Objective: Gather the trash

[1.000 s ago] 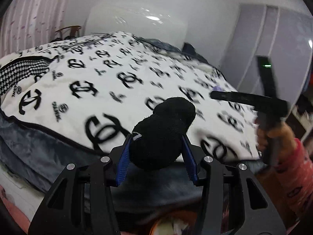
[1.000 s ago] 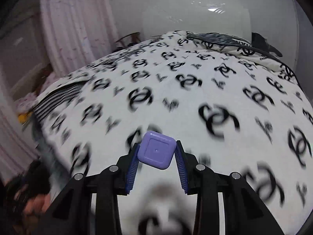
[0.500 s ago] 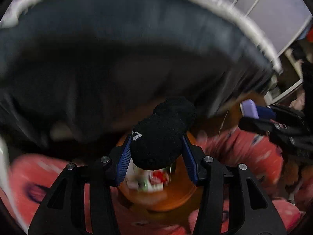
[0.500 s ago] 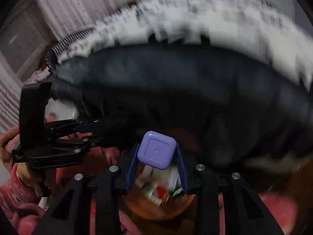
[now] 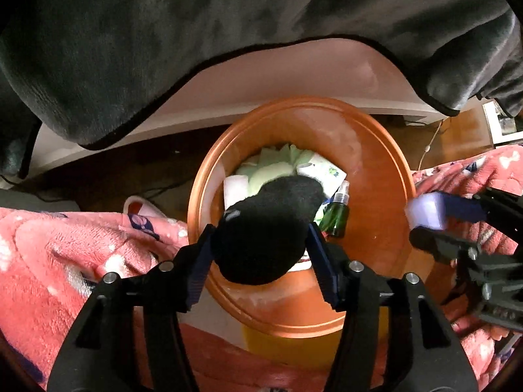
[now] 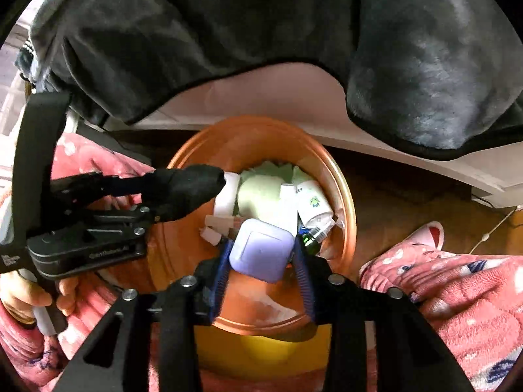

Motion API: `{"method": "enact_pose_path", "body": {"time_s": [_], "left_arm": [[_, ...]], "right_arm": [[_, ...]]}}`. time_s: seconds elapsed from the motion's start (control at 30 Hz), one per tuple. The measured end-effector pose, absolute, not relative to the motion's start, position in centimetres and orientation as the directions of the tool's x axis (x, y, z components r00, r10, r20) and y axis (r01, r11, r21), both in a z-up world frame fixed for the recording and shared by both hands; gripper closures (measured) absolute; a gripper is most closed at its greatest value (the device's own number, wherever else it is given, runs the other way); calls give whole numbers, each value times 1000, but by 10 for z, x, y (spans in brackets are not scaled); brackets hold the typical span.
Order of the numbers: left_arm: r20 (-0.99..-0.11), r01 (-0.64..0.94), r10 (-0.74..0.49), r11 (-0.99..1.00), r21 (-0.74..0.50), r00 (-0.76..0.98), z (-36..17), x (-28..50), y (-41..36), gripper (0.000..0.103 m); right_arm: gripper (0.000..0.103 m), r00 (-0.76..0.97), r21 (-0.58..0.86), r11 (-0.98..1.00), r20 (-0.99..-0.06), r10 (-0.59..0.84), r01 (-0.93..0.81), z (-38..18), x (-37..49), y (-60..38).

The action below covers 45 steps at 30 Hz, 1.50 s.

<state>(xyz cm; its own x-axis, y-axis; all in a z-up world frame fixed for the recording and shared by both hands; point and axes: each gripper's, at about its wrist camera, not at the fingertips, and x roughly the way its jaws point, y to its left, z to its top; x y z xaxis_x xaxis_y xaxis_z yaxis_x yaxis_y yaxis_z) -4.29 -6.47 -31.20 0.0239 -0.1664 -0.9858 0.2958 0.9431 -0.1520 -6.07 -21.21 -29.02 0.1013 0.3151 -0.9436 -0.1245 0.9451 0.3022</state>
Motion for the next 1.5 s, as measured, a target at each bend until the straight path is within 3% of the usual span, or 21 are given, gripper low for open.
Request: {"method": "enact_pose_path", "body": {"time_s": [0.1,0.4,0.6,0.7,0.87,1.17,1.5], "left_arm": [[-984,293,-173,944,-155,35,-310,-40,-62,39],[-985,284,-166,948,-145,50,-304,-29,-61,39],[-968,284,-165,953,-106,191,-266,-36,-57,39],[-941,273,-138,961,-51,310,-232,-41,-54,28],[-843,220,-139,975,-25,520,-154,-46,-41,20],[-606,143,-112,990,3,788,-10,-53,-23,12],[-468,105,-93,994,-2,879,42,-72,-30,11]], "right_arm": [[45,112,302,947,-943,314,-111,-289,-60,-217],[38,140,302,950,-940,311,-78,-287,-60,-226],[25,257,233,968,-934,249,-91,-257,-65,-229],[17,368,172,979,-908,202,-114,-222,-68,-228],[7,574,107,987,-804,158,-121,-146,-70,-233],[6,836,19,994,-540,98,-104,-21,-82,-235],[6,905,34,999,-422,52,-42,23,-96,-243]]}}
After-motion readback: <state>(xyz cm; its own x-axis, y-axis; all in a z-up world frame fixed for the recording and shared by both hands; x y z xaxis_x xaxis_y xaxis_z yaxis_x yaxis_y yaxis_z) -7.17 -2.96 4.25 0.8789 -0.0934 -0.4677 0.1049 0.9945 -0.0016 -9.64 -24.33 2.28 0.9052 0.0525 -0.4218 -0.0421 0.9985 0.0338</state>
